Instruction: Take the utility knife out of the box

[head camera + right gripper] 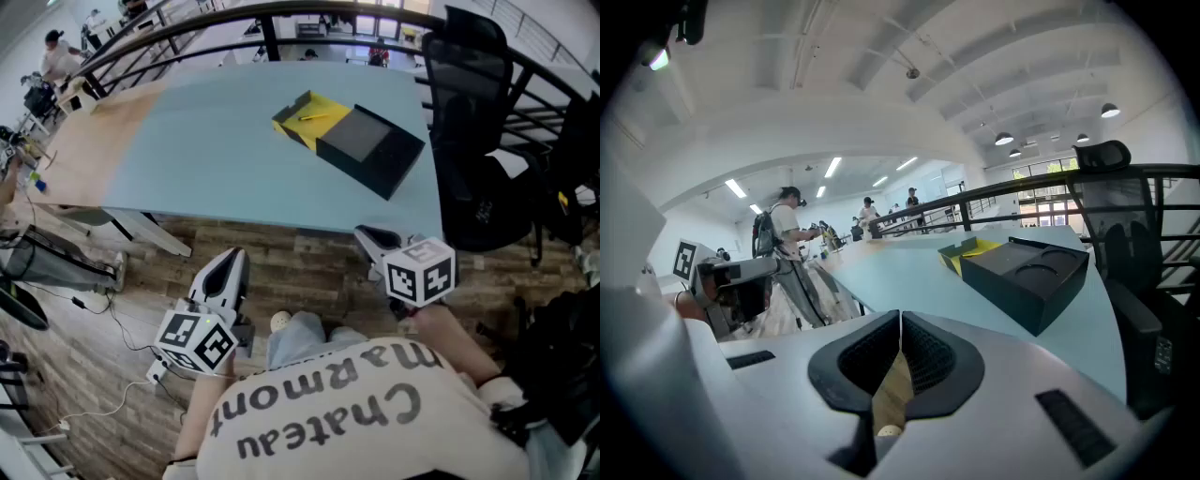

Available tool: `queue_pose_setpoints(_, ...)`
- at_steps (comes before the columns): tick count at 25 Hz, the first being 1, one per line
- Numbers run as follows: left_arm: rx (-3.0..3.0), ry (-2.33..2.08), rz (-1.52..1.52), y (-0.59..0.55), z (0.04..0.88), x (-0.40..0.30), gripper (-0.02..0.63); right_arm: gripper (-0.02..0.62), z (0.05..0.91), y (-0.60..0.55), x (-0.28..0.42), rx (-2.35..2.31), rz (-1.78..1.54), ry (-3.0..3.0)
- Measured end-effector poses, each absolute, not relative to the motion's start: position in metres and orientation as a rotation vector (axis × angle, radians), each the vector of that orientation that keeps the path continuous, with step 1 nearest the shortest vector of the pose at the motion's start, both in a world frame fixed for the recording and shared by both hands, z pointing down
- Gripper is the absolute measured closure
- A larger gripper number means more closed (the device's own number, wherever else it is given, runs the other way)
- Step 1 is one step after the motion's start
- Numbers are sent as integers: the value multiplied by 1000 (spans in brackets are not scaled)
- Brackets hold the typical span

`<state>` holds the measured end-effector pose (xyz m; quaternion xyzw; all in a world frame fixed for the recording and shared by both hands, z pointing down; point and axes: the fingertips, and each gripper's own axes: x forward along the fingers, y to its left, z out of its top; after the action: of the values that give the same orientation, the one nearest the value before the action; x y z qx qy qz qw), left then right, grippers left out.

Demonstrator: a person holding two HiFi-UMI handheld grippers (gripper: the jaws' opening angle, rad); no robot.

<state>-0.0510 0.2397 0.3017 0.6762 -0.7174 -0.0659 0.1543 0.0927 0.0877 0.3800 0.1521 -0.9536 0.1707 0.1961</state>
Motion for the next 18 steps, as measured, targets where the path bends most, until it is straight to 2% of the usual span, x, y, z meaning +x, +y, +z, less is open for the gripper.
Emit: queue_pose_setpoints(18,2049,-1902,-172,162,279,-143,603,558,355,39,20,580,536,-2651)
